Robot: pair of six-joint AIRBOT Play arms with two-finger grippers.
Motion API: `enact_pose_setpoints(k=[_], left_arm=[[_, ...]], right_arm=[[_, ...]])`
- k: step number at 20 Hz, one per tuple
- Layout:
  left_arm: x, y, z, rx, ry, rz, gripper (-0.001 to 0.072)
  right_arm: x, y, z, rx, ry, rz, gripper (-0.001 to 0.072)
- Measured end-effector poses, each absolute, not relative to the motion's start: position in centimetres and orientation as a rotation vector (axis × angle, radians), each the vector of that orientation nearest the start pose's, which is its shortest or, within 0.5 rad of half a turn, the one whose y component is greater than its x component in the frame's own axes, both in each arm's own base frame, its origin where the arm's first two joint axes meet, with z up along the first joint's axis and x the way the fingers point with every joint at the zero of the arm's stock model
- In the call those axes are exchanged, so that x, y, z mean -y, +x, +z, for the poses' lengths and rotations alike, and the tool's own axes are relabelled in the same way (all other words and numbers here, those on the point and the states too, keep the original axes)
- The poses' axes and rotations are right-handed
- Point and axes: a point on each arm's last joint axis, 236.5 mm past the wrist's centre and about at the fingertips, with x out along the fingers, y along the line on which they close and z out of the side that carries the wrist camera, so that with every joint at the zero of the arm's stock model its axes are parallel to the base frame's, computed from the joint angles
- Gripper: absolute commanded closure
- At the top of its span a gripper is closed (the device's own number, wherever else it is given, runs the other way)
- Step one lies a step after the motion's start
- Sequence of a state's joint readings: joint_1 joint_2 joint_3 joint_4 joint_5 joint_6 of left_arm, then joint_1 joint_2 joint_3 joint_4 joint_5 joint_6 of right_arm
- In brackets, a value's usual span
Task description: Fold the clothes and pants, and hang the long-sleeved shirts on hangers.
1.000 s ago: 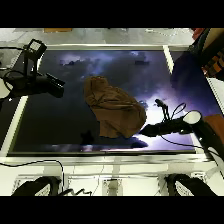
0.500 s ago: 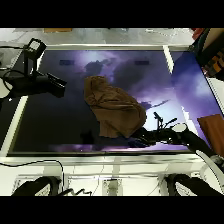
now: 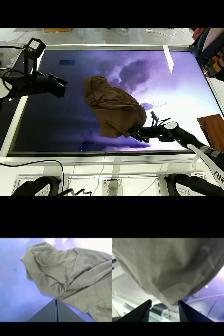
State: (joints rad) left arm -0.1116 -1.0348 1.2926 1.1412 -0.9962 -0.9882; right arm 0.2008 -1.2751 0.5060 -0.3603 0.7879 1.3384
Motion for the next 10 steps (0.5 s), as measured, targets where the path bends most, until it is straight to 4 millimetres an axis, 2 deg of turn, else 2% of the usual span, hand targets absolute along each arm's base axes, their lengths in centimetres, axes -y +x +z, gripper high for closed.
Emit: enact_pose_setpoints(k=[8,9,10], left_arm=[[13.0,39.6,19.7,-0.625,0.229,-0.574,0.0693],[13.0,39.5,19.7,-0.626,0.228,-0.574,0.0692],[13.0,39.5,19.7,-0.626,0.227,-0.575,0.0692]], right_arm=[[-22.4,26.3,-10.7,-1.519,1.046,0.238,0.0346],[-22.6,26.3,-10.7,-1.517,1.044,0.232,0.0433],[-22.6,26.4,-11.0,-1.508,1.037,0.221,0.0567]])
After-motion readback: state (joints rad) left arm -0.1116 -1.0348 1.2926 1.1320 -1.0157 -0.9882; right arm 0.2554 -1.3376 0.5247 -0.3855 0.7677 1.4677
